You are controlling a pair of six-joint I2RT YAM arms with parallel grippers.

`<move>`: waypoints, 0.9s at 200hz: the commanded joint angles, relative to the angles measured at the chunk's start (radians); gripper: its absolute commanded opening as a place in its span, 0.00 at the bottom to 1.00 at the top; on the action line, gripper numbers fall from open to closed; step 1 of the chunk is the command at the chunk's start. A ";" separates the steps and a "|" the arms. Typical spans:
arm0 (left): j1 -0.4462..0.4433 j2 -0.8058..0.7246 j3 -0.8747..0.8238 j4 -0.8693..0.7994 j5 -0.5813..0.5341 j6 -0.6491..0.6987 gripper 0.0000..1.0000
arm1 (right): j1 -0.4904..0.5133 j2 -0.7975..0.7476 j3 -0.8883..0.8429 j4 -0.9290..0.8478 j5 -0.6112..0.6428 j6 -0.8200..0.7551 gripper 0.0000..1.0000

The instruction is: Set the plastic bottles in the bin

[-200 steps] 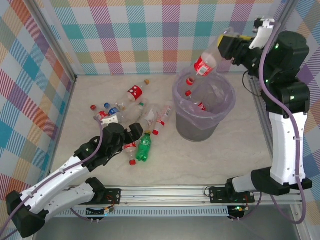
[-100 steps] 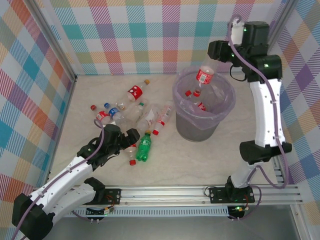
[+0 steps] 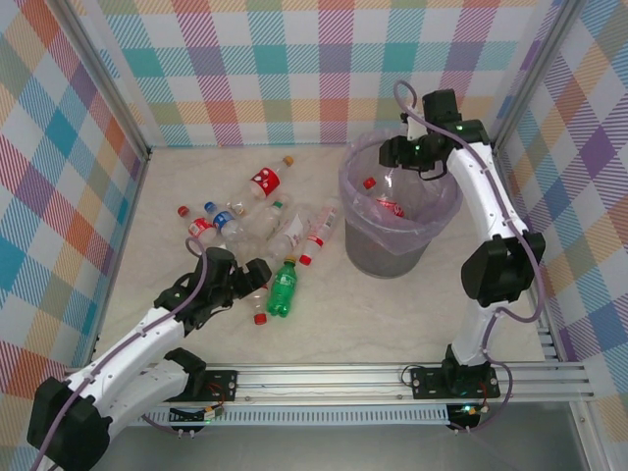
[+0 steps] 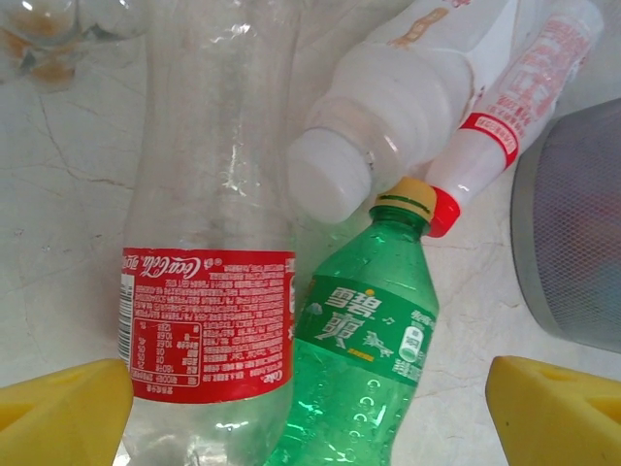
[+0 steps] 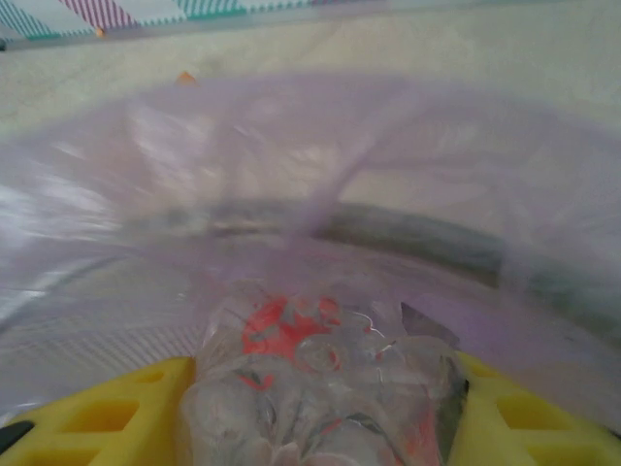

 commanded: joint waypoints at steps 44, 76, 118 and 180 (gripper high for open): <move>0.032 0.034 -0.021 0.024 0.015 0.016 0.92 | 0.007 -0.001 -0.034 0.064 -0.059 0.019 0.74; 0.038 0.082 0.004 -0.001 -0.014 0.040 0.94 | 0.007 -0.055 0.033 0.011 -0.028 0.001 0.87; 0.038 0.125 0.011 0.008 -0.007 0.055 0.98 | 0.003 -0.230 0.006 -0.022 0.031 -0.023 0.90; 0.038 0.197 -0.012 0.058 0.005 0.041 0.96 | 0.005 -0.597 -0.291 0.139 -0.111 0.054 0.90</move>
